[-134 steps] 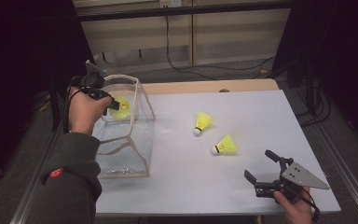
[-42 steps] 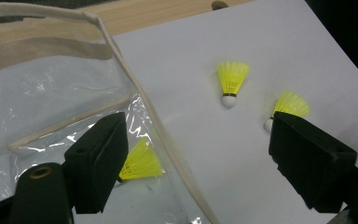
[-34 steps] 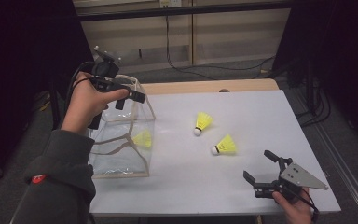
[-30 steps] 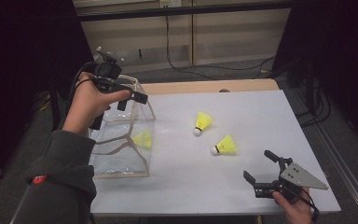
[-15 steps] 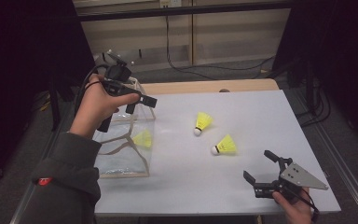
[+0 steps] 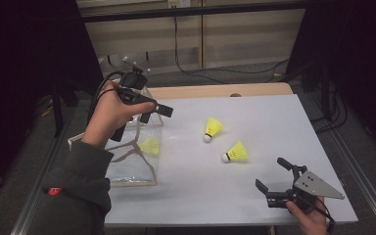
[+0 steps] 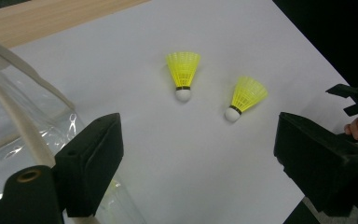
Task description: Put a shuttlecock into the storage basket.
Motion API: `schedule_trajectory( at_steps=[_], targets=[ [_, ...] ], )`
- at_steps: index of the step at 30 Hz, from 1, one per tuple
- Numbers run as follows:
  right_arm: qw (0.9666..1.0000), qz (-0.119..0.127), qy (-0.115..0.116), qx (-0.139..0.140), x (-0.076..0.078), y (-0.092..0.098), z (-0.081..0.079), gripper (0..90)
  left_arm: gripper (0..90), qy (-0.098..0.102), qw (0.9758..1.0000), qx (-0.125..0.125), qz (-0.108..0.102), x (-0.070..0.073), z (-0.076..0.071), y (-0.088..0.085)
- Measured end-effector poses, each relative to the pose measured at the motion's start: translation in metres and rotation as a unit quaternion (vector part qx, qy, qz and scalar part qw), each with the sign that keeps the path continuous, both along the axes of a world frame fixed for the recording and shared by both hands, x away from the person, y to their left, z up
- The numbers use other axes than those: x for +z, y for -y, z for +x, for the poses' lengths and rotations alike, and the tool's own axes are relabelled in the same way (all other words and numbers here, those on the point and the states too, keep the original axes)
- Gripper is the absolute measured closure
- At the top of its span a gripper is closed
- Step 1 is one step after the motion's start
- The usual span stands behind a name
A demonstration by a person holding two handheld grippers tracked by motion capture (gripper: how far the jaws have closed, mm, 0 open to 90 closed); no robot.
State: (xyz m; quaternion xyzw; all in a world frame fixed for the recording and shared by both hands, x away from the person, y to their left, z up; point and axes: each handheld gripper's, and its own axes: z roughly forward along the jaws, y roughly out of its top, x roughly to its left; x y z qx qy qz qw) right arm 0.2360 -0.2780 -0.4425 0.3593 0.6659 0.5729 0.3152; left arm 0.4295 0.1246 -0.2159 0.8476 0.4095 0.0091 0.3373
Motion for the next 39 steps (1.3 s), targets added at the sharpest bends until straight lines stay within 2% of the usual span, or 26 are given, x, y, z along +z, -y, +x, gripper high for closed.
schedule_trajectory(
  at_steps=[21,22,27,39],
  targets=[
    [1.0,0.0,0.0,-0.001,0.0,0.0,0.0,1.0,12.5,-0.006,0.9997,-0.024,-0.006,-0.011,-0.002,0.022],
    [1.0,-0.001,0.0,-0.001,0.0,0.0,0.0,1.0,12.4,-0.007,0.9998,-0.019,-0.009,-0.012,-0.003,0.024],
    [1.0,0.001,-0.001,-0.002,0.0,0.001,0.0,1.0,12.2,-0.007,0.9996,-0.027,-0.003,-0.014,-0.005,0.03],
    [1.0,-0.001,-0.002,0.001,-0.001,-0.001,0.0,1.0,11.3,-0.008,0.9993,-0.036,-0.003,-0.025,-0.007,0.043]
  ],
)
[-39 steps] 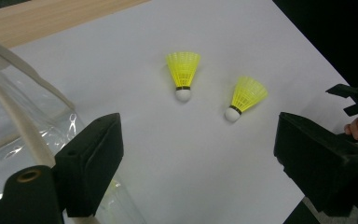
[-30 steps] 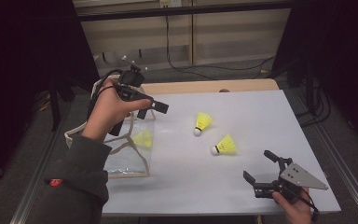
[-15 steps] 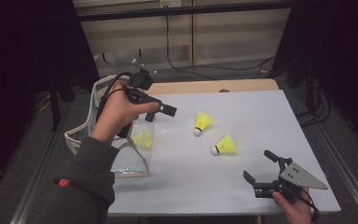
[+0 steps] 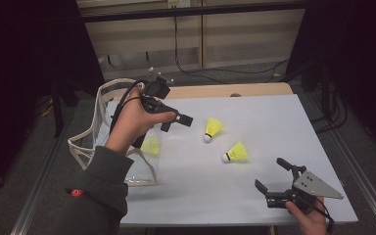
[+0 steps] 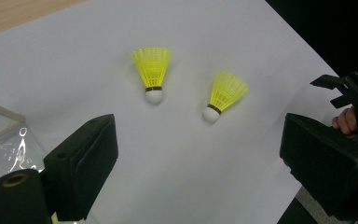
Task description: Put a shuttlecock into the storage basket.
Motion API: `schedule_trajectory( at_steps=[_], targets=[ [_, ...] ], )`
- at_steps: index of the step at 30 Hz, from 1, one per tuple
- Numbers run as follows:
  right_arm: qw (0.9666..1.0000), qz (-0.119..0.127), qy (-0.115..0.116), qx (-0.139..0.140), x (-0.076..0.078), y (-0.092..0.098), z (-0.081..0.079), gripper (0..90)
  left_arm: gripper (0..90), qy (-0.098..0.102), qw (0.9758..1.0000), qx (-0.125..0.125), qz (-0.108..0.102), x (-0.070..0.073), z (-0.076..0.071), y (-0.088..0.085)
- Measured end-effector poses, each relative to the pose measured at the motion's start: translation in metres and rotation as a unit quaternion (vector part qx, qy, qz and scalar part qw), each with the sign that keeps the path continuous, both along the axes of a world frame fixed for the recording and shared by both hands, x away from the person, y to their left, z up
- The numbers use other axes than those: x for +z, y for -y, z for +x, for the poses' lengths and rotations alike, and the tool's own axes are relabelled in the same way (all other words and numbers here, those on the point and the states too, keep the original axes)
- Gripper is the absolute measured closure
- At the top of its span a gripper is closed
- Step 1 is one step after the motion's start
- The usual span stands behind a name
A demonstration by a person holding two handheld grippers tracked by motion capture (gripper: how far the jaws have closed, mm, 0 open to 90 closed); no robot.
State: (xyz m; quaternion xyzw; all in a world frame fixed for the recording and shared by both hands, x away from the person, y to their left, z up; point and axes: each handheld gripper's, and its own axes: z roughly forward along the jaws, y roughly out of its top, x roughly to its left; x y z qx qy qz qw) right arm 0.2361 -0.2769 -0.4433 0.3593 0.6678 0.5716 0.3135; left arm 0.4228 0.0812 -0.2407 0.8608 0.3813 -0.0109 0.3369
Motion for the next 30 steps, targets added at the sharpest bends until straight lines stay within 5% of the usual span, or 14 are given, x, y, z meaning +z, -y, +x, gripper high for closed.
schedule_trajectory(
  at_steps=[30],
  targets=[
    [1.0,-0.002,0.003,0.0,0.001,0.001,0.0,1.0,6.5,-0.007,0.9996,-0.018,-0.019,-0.028,-0.006,0.021]
  ],
)
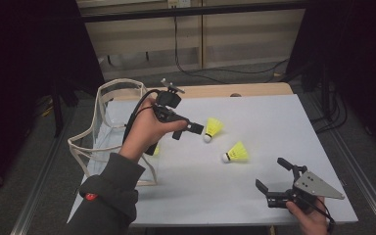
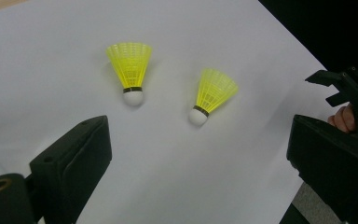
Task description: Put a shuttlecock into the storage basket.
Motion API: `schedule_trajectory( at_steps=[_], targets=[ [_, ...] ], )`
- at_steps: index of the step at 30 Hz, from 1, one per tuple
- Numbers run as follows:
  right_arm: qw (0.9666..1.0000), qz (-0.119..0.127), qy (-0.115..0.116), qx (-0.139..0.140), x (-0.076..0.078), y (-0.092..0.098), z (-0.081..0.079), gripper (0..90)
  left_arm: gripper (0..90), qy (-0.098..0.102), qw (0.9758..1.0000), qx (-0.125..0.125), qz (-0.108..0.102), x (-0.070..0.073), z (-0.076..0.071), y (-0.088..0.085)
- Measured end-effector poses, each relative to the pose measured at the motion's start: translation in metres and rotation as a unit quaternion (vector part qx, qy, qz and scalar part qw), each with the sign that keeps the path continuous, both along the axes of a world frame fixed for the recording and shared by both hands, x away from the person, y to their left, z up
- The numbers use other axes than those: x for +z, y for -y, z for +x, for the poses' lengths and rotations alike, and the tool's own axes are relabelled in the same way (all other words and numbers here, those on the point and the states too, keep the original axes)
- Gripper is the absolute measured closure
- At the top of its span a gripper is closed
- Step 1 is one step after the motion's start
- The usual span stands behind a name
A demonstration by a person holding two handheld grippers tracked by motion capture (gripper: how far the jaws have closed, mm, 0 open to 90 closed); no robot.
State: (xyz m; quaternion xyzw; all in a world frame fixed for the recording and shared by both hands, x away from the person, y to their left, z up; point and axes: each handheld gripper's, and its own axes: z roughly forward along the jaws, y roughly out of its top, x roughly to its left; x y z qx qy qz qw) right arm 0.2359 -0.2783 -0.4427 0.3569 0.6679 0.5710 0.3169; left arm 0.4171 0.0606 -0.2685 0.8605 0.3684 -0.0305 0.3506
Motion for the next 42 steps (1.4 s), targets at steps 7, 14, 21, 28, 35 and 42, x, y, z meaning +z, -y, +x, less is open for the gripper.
schedule_trajectory(
  at_steps=[7,14,21,28,35,42],
  targets=[
    [1.0,-0.001,0.0,0.0,0.0,0.0,0.0,1.0,5.6,0.003,0.9999,-0.013,-0.004,-0.007,-0.002,0.004],
    [1.0,0.0,0.0,0.0,0.0,0.0,0.0,1.0,5.1,0.009,0.9997,-0.019,-0.01,-0.014,-0.005,0.008],
    [1.0,-0.001,0.0,0.0,0.0,0.0,0.0,1.0,4.8,0.014,0.9995,-0.022,-0.017,-0.022,-0.008,0.013],
    [1.0,-0.001,-0.001,0.0,0.0,-0.001,0.0,1.0,4.7,0.015,0.9991,-0.034,-0.02,-0.032,-0.011,0.016],
    [1.0,-0.002,0.0,-0.001,0.0,-0.001,0.0,1.0,4.6,0.02,0.9986,-0.044,-0.021,-0.04,-0.012,0.02],
    [1.0,-0.003,0.0,-0.001,0.0,-0.001,0.0,1.0,4.4,0.025,0.9984,-0.045,-0.026,-0.049,-0.013,0.022]
  ],
)
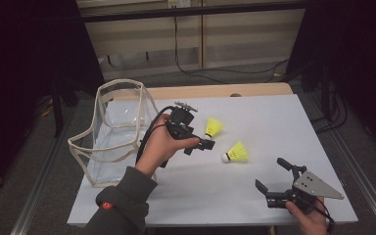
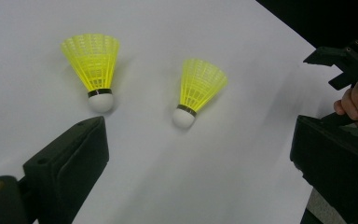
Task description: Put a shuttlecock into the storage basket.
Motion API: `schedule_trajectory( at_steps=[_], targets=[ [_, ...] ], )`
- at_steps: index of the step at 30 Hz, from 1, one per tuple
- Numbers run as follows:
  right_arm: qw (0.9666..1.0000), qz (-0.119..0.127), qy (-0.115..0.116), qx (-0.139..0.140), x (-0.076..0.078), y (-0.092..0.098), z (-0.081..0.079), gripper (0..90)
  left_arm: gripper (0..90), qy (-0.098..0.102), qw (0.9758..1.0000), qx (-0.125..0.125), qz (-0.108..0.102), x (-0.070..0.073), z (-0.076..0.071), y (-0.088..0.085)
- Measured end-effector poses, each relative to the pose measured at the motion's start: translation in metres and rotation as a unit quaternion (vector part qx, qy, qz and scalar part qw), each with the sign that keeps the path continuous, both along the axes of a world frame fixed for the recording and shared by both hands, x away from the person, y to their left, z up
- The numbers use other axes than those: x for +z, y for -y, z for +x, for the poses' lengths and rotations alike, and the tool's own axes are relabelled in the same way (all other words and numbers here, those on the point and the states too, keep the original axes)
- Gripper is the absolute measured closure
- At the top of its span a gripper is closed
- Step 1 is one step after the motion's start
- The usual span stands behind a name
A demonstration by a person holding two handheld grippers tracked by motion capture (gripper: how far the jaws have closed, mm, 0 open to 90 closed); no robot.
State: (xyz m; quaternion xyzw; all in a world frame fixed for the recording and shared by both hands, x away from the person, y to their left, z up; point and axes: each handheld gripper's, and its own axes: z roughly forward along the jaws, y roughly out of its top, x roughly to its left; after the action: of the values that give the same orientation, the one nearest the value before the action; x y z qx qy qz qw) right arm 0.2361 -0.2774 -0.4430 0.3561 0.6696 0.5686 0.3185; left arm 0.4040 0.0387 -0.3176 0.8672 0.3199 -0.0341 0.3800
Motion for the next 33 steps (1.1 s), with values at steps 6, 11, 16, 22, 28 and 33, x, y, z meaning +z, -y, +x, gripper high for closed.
schedule_trajectory(
  at_steps=[6,11,16,22,28,33],
  targets=[
    [1.0,0.0,-0.002,-0.001,0.0,0.0,0.0,1.0,4.3,-0.001,1.0,-0.005,-0.005,-0.009,-0.001,0.003],
    [1.0,0.0,-0.001,-0.001,0.0,0.0,0.0,1.0,4.4,-0.001,0.9999,-0.006,-0.011,-0.013,-0.001,0.005],
    [1.0,0.0,-0.001,-0.001,0.0,0.0,0.0,1.0,4.4,0.001,0.9999,-0.005,-0.012,-0.018,-0.002,0.006],
    [1.0,0.0,-0.002,-0.001,0.0,0.0,0.0,1.0,4.4,0.007,0.9999,-0.007,-0.012,-0.024,-0.002,0.008],
    [1.0,-0.002,0.0,-0.001,0.0,0.0,0.0,1.0,4.4,0.007,0.9999,-0.01,-0.01,-0.032,-0.002,0.01],
    [1.0,-0.002,0.0,0.0,0.0,0.0,0.0,1.0,4.3,0.013,0.9998,-0.01,-0.013,-0.038,-0.003,0.013]
  ],
)
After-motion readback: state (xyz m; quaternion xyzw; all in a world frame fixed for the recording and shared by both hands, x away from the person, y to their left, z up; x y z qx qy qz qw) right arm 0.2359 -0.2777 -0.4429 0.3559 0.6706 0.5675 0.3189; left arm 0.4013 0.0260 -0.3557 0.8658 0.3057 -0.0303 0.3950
